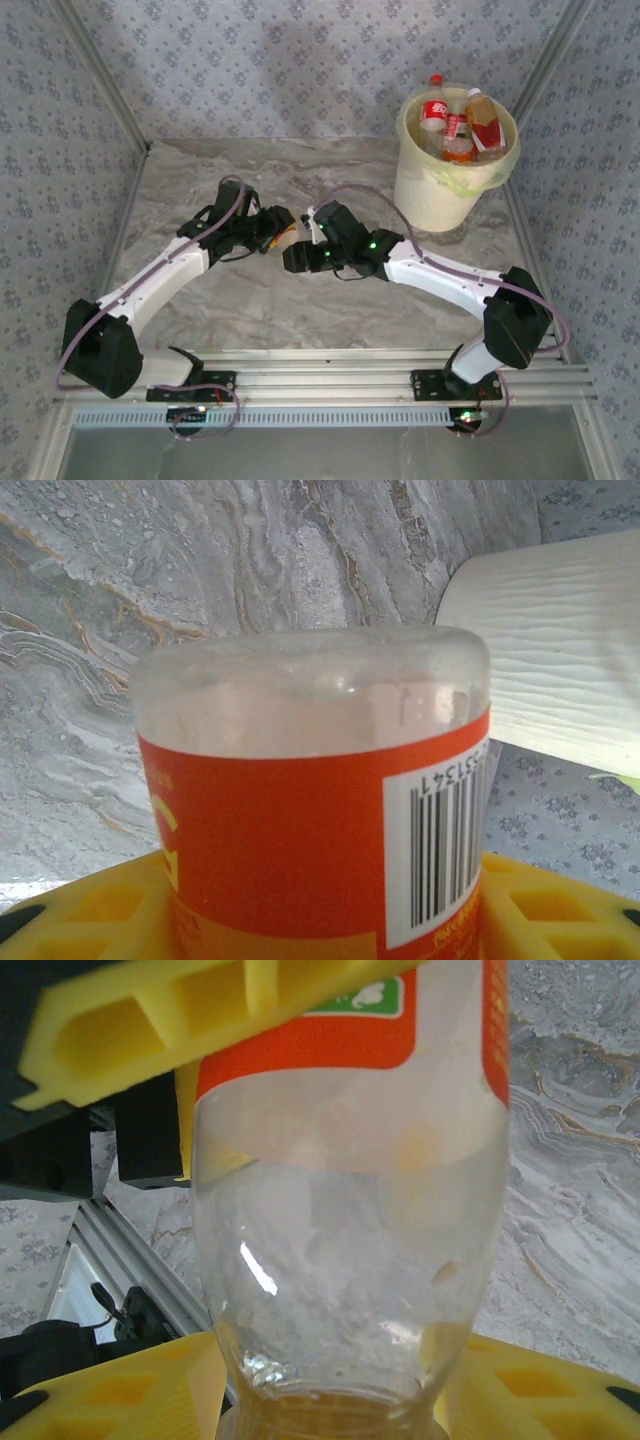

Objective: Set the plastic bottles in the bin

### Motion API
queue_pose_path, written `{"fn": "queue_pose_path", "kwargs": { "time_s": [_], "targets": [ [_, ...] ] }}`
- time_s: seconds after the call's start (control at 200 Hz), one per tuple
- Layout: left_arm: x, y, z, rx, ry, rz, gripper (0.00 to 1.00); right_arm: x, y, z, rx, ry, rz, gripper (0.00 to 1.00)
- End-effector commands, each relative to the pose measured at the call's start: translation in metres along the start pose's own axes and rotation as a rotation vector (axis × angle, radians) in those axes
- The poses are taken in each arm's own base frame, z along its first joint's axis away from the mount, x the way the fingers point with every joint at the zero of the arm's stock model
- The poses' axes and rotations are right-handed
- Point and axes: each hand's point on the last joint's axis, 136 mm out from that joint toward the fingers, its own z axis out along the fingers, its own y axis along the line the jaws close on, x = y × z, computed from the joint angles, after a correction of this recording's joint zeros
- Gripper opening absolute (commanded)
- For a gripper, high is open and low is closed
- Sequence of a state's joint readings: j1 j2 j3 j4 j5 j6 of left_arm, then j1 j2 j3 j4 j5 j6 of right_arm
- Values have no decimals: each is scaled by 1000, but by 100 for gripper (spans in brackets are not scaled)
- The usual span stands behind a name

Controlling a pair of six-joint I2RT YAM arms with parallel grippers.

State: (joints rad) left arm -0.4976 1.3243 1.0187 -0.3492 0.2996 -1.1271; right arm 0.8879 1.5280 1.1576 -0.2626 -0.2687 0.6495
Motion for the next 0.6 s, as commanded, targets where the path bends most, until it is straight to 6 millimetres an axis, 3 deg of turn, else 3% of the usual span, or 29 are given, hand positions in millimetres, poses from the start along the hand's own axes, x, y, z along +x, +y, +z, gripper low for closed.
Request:
{"fn": "queue_pose_path", "kwargs": {
  "time_s": [0.0,0.19,0.325,0.38,0.525,0.595],
  "targets": [
    [0,-16,-2,51,7,17,49,-6,-2,-4,21,-7,-6,51],
    [4,-21,5,93,38,10,50,-4,-5,-11,34,-17,-4,38],
    [4,-24,5,105,38,23,53,-4,-9,-22,48,-40,-2,36],
    [5,-31,3,138,40,36,61,-4,-12,-28,56,-50,1,36],
    [5,-67,-10,300,42,98,98,-1,-26,-51,99,-69,25,36],
    [4,-81,-20,354,22,133,100,-1,-33,-67,118,-83,10,36]
  ]
}}
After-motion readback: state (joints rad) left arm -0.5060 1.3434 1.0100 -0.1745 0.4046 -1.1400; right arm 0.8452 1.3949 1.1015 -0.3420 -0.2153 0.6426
